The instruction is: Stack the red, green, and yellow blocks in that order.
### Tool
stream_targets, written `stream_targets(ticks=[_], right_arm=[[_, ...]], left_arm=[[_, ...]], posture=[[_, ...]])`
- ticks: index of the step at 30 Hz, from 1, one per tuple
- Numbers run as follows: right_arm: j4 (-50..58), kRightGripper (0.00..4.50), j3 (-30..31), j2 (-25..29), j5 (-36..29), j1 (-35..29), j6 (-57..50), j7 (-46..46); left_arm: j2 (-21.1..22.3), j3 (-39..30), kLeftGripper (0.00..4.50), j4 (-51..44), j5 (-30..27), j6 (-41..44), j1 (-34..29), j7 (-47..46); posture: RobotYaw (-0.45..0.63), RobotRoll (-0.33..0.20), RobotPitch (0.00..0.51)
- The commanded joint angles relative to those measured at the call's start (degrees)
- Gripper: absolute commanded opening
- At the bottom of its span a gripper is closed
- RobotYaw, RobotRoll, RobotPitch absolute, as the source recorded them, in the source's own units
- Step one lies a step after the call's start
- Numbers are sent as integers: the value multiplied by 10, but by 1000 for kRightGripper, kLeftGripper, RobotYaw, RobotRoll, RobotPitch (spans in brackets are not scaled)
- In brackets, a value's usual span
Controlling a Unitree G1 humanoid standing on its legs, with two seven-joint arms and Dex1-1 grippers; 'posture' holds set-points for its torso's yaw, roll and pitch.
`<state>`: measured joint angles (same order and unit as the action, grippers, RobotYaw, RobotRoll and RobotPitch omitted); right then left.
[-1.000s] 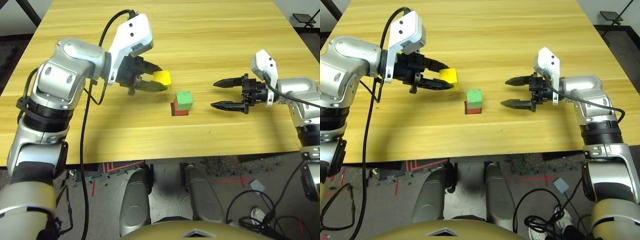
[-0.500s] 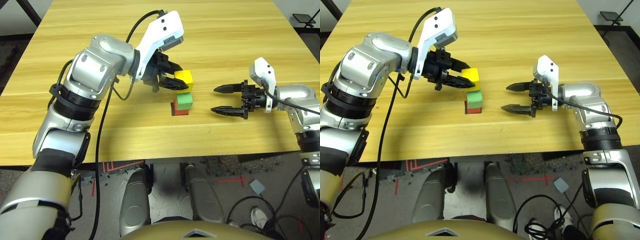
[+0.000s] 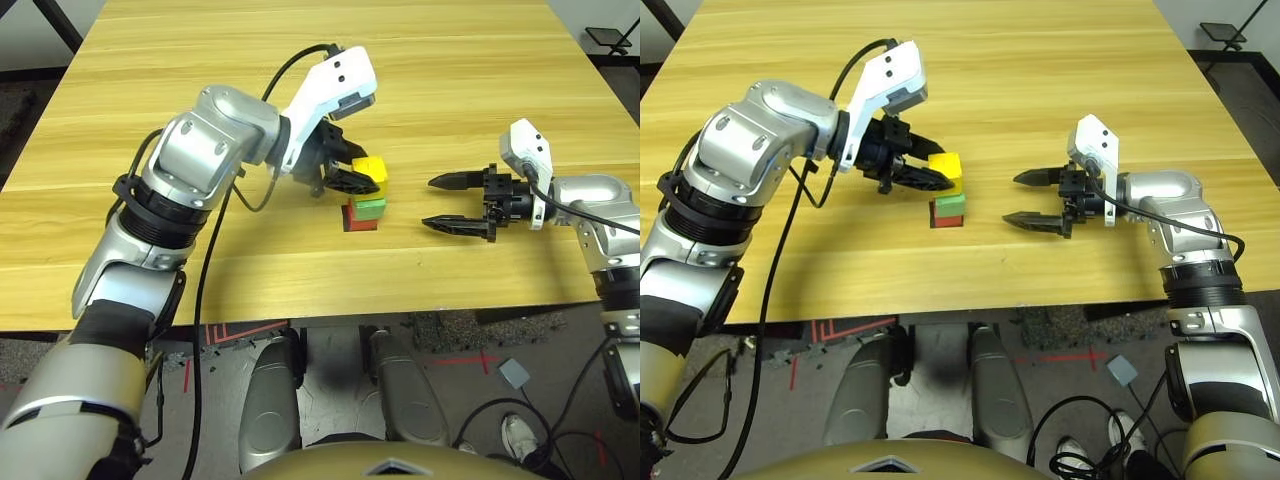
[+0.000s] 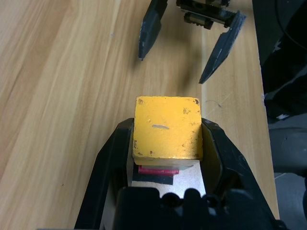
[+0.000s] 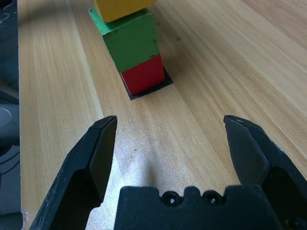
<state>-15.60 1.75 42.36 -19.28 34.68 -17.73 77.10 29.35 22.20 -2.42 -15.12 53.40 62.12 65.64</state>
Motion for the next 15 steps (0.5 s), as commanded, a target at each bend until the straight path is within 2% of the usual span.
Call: stream_targets(ticks=[1, 15], right_arm=[[4, 4500, -2, 4, -1, 0, -1, 2], [13, 4500, -3, 4, -4, -6, -5, 0]], left_arm=[[-1, 8, 2031, -14, -7, 5, -6, -2], [8, 12, 2031, -26, -14, 11, -19, -3]], posture=[[11, 32, 246], [9, 34, 251]])
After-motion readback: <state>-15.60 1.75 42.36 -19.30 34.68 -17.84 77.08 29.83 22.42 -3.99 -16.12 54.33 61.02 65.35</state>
